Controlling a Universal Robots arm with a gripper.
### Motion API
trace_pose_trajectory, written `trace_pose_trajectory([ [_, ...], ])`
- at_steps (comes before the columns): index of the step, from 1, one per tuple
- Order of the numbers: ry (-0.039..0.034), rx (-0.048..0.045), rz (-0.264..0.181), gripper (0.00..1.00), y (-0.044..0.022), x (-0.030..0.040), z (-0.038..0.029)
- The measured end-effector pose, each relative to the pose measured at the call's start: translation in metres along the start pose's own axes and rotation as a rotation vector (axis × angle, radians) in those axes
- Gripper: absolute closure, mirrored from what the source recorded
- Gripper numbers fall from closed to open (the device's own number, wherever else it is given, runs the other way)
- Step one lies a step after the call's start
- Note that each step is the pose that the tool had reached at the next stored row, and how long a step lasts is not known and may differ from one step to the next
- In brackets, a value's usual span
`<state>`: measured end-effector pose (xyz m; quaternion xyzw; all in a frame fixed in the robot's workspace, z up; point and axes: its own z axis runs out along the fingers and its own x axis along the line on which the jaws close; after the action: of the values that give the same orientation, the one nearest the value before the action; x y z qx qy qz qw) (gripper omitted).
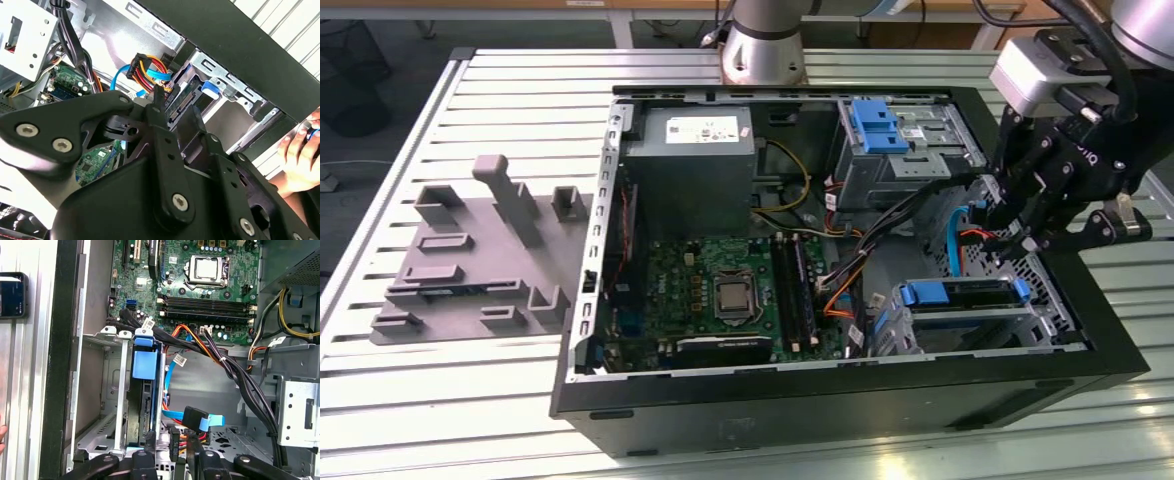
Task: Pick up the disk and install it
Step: 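Insert the first disk wire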
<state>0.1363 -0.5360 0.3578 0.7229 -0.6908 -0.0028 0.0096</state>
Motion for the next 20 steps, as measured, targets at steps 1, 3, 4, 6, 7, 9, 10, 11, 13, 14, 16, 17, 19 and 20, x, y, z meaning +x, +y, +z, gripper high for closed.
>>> trace_pose_trajectory([
  [1, 0.0, 0.0, 0.0, 0.62, 0.0, 0.0, 0.0],
  [3, 0.0, 0.0, 0.0, 0.62, 0.0, 0.0, 0.0],
  [4, 0.0, 0.0, 0.0, 0.64, 0.0, 0.0, 0.0001],
  [6, 0.0, 0.0, 0.0, 0.7, 0.0, 0.0, 0.0001],
  [7, 0.0, 0.0, 0.0, 0.7, 0.0, 0.0, 0.0001],
  [9, 0.0, 0.0, 0.0, 0.77, 0.0, 0.0, 0.0001],
  [10, 0.0, 0.0, 0.0, 0.77, 0.0, 0.0, 0.0001],
  [11, 0.0, 0.0, 0.0, 0.77, 0.0, 0.0, 0.0001],
  [13, 0.0, 0.0, 0.0, 0.77, 0.0, 0.0, 0.0002],
  [14, -0.0001, 0.0, 0.0, 0.77, 0.0, 0.0, 0.0002],
  [16, -0.0002, 0.0, 0.0, 0.77, 0.0, 0.0001, 0.0007],
  [17, -0.0007, 0.0, 0.0, 0.77, 0.0, 0.0, 0.0007],
  [19, -0.0027, 0.0001, 0.0, 0.77, 0.0, 0.0, 0.001],
  [20, -0.0033, 0.0002, 0.0, 0.77, 0.0, 0.0, 0.001],
])
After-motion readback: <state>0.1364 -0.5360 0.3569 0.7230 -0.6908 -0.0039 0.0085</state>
